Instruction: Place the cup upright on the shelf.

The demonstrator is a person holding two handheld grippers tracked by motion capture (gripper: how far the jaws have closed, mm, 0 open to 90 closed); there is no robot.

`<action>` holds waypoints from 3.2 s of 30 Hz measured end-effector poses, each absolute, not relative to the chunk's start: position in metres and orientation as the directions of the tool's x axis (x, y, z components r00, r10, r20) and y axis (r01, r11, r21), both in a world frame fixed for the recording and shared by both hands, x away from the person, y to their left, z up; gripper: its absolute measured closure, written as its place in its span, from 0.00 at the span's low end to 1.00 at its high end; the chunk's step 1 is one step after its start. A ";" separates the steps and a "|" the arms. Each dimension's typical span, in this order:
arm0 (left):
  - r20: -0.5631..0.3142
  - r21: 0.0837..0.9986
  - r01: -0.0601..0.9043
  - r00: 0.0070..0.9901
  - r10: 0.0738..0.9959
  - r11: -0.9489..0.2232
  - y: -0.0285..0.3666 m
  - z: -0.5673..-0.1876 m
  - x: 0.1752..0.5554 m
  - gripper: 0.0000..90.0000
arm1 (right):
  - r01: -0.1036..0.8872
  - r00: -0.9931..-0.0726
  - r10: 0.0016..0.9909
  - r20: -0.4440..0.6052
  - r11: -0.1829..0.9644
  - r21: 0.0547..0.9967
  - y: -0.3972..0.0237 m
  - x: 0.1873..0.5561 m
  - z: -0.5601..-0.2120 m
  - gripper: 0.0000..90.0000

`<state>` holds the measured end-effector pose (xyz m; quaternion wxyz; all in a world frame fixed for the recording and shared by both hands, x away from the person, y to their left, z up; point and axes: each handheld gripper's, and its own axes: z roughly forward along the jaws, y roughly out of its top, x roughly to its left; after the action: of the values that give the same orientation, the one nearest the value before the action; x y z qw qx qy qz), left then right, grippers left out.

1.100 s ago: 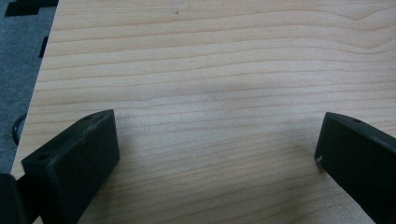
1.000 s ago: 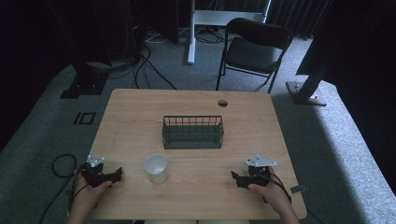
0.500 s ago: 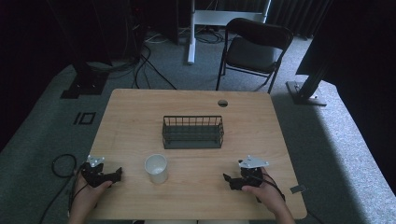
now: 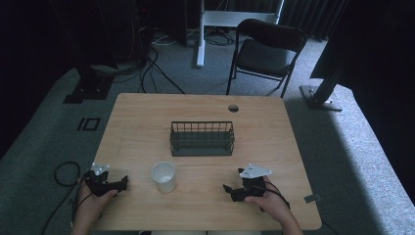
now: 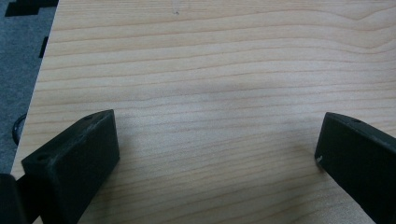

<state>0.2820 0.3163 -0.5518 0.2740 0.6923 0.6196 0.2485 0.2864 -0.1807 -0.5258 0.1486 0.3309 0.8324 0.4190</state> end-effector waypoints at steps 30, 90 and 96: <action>0.004 0.687 0.722 0.108 0.994 -0.082 0.316 -0.552 0.282 0.00 | 0.349 -0.830 0.556 0.038 0.467 0.813 -0.119 0.283 -0.521 0.14; 0.005 0.687 0.722 0.109 0.994 -0.082 0.316 -0.552 0.282 0.00 | 0.218 -0.910 0.415 0.010 0.457 0.863 0.005 0.297 -0.507 0.14; 0.005 0.687 0.722 0.109 0.994 -0.082 0.316 -0.552 0.282 0.00 | 0.214 -0.903 0.431 0.004 0.440 0.872 0.011 0.301 -0.506 0.14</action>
<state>0.2820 0.3164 -0.5518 0.2737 0.6925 0.6196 0.2483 0.3008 0.0109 -0.5059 0.1097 0.1916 0.8415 0.4931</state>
